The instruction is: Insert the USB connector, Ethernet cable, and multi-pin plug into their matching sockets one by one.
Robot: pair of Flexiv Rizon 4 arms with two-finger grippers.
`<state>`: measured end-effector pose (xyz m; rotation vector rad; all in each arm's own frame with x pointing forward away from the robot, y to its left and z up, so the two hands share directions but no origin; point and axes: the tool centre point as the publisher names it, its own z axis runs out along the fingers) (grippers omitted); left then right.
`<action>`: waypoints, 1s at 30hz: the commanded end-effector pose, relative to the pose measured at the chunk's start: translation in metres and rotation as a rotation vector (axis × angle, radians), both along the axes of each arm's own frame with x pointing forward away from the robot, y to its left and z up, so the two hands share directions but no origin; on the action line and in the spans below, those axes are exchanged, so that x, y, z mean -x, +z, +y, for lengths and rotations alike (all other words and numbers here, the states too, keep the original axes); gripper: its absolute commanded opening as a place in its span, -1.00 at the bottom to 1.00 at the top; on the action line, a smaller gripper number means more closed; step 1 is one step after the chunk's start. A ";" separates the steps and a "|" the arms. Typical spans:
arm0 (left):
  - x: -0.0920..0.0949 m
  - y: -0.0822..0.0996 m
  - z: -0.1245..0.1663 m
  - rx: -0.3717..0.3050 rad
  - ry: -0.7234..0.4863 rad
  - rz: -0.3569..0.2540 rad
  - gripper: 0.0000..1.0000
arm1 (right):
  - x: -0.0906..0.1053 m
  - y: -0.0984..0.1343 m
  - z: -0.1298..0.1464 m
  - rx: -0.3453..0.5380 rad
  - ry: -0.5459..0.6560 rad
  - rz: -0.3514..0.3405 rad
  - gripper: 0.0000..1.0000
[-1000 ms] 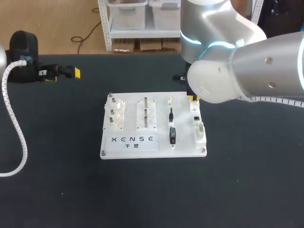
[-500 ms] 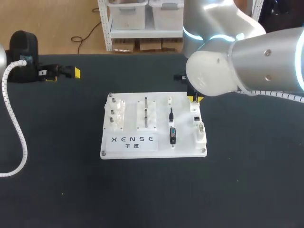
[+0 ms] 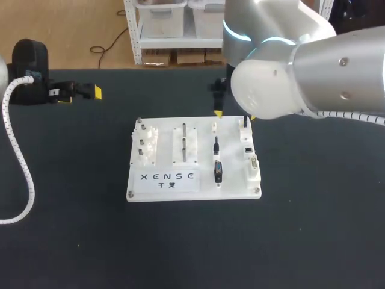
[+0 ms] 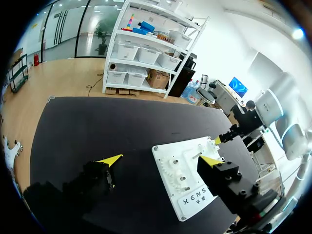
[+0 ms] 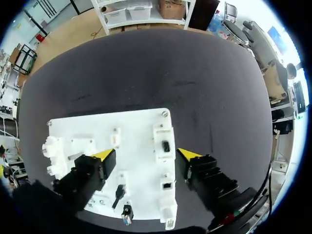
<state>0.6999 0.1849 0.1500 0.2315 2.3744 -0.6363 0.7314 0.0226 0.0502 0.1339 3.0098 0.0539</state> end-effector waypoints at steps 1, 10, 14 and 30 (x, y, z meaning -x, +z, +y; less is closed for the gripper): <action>0.000 0.000 0.000 0.000 0.000 0.000 1.00 | 0.023 0.007 0.010 -0.007 0.022 -0.027 1.00; 0.000 0.000 0.000 0.000 0.000 0.000 1.00 | 0.052 -0.004 0.027 -0.022 0.099 -0.015 1.00; 0.000 0.000 0.000 0.000 0.000 0.000 1.00 | 0.059 -0.013 0.028 -0.041 0.119 -0.003 1.00; 0.000 0.000 0.000 0.000 0.000 0.000 1.00 | 0.063 -0.032 0.034 -0.007 0.131 0.022 0.00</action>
